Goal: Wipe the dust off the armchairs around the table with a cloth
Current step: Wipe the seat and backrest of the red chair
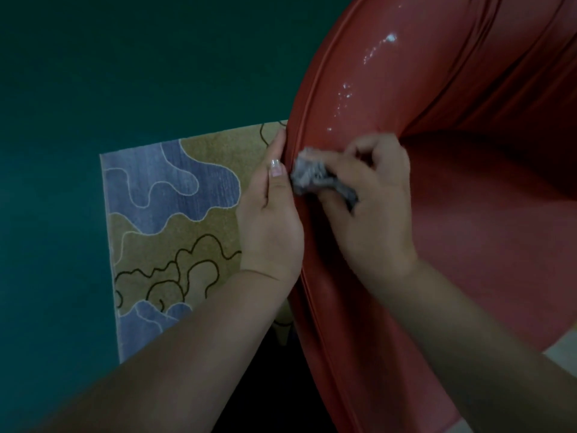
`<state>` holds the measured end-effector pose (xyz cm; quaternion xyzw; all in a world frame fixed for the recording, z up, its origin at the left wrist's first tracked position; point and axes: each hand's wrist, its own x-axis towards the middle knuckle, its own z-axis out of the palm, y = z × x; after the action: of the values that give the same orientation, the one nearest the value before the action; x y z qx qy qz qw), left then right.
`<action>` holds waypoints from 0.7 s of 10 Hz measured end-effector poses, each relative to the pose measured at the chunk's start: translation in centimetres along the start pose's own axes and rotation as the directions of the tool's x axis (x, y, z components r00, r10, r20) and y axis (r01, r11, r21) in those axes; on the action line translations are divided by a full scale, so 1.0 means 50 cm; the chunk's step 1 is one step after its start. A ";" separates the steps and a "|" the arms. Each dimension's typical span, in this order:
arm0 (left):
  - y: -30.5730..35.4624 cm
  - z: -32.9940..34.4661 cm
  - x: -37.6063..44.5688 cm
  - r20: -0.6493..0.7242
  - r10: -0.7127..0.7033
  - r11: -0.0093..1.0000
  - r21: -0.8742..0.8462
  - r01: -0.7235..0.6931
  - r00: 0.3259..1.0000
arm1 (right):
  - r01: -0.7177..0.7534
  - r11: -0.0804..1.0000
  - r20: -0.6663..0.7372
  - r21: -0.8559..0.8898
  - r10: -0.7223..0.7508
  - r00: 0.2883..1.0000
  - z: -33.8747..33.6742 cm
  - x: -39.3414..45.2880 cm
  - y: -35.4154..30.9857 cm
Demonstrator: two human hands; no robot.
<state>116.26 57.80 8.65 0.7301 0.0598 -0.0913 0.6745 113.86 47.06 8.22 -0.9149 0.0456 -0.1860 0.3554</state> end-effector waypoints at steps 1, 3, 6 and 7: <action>0.003 -0.003 -0.004 0.014 0.019 1.000 0.002 -0.019 1.000 | -0.016 1.000 -0.078 -0.008 0.016 0.997 0.015 0.037 0.000; -0.014 0.002 0.011 0.006 -0.003 0.995 0.097 0.002 1.000 | -0.078 0.994 -0.104 0.079 0.086 0.991 0.003 -0.026 0.009; 0.024 0.036 0.103 -0.026 -0.050 0.967 0.248 0.055 0.998 | -0.047 0.999 -0.190 0.007 0.047 0.981 0.010 0.087 0.044; 0.027 0.053 0.120 -0.042 -0.030 0.934 0.356 0.043 0.999 | -0.076 0.995 -0.173 0.064 0.086 0.981 0.003 0.046 0.048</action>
<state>122.29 54.85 8.50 0.8405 0.0678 -0.1002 0.5281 116.18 44.89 7.21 -0.8818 0.1089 -0.2526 0.3831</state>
